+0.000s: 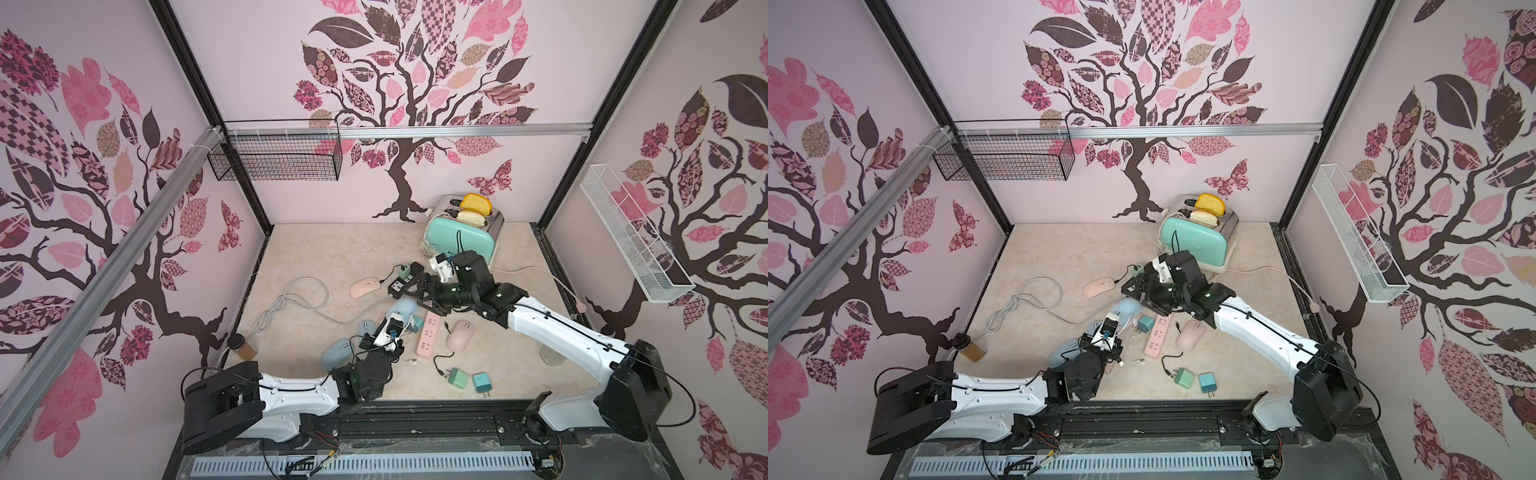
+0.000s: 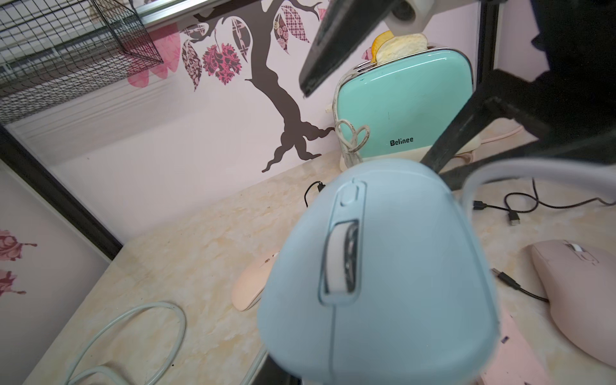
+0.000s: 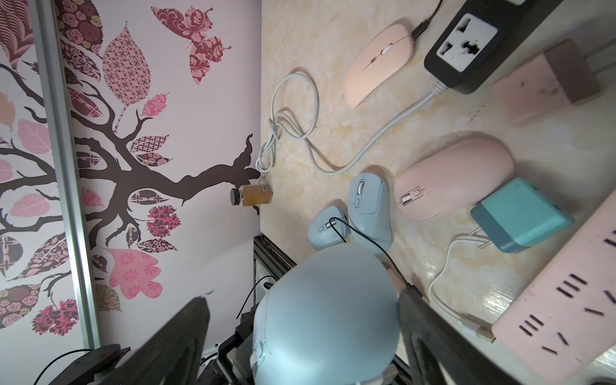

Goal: Unplug the wireless mouse
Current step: Remove the power cord from the mouse.

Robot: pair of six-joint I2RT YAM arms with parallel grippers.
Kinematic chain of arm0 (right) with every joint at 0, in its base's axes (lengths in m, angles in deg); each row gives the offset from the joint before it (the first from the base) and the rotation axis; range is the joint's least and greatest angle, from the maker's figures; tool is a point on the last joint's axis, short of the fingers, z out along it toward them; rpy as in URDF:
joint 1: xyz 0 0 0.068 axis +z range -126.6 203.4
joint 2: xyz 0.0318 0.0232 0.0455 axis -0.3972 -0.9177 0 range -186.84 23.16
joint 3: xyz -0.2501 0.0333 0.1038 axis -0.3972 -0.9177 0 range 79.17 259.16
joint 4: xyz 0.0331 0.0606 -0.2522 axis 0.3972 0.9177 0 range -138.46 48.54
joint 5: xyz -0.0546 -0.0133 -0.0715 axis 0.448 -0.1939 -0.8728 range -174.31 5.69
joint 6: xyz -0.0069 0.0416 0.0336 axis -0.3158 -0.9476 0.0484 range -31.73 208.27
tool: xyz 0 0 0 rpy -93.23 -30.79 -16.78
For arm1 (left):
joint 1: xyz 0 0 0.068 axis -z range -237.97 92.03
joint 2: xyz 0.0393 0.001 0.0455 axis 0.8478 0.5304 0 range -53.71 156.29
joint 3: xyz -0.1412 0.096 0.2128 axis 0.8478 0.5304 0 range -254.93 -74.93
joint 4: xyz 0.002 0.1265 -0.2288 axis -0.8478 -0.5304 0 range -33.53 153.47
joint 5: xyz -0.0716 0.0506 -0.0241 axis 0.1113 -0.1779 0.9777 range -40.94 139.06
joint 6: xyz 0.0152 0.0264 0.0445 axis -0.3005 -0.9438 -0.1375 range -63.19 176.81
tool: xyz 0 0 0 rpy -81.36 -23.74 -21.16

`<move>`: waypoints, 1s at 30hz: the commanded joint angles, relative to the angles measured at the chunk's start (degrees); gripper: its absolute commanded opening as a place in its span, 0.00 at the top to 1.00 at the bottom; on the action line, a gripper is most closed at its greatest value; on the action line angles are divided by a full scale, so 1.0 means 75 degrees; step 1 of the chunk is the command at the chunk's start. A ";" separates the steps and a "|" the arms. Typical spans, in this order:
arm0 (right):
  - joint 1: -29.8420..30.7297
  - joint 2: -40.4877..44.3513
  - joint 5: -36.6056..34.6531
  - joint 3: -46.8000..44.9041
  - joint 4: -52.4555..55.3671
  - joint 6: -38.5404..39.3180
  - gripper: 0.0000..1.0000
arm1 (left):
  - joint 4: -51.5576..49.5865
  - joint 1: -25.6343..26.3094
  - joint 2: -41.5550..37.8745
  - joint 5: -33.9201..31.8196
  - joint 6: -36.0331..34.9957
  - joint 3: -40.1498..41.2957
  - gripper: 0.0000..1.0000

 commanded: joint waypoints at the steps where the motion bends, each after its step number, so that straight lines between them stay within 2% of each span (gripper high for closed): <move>1: 0.0206 0.0446 -0.0410 -0.0158 0.0302 -0.0437 0.09 | 0.0624 0.0012 0.0183 -0.0344 -0.0326 -0.0274 1.00; 3: 0.0167 0.0761 -0.0649 -0.0588 -0.0047 -0.0689 0.06 | 0.0637 0.0018 0.0188 -0.0307 -0.0329 -0.0291 1.00; 6: 0.0153 0.0856 -0.0376 -0.1002 -0.0620 -0.1099 0.05 | 0.0555 0.0017 0.0126 -0.0278 -0.0229 -0.0276 1.00; 9: 0.0155 0.0779 -0.0021 -0.1372 -0.1896 -0.1485 0.05 | 0.0485 0.0010 -0.0001 -0.0151 -0.0204 -0.0286 1.00; 12: 0.0153 0.0495 0.0229 -0.1096 -0.2102 -0.1524 0.05 | 0.0343 0.0030 -0.0180 0.0039 -0.0005 -0.0228 1.00; 20: 0.0223 -0.0045 0.0561 -0.0809 -0.2978 -0.1900 0.13 | -0.0189 0.0043 -0.0488 0.0360 0.0424 -0.0187 1.00; 22: 0.0229 -0.0115 0.0615 -0.0879 -0.3284 -0.1983 0.20 | -0.0282 0.0052 -0.0444 0.0401 0.0434 -0.0251 1.00; 25: 0.0228 -0.0018 0.0608 -0.0739 -0.3023 -0.1705 0.31 | -0.0318 0.0059 -0.0330 0.0356 0.0430 -0.0247 1.00; 30: 0.0338 0.0005 0.0703 -0.0755 -0.2882 -0.1698 0.27 | -0.0350 0.0060 0.0028 0.0318 0.0514 -0.0373 1.00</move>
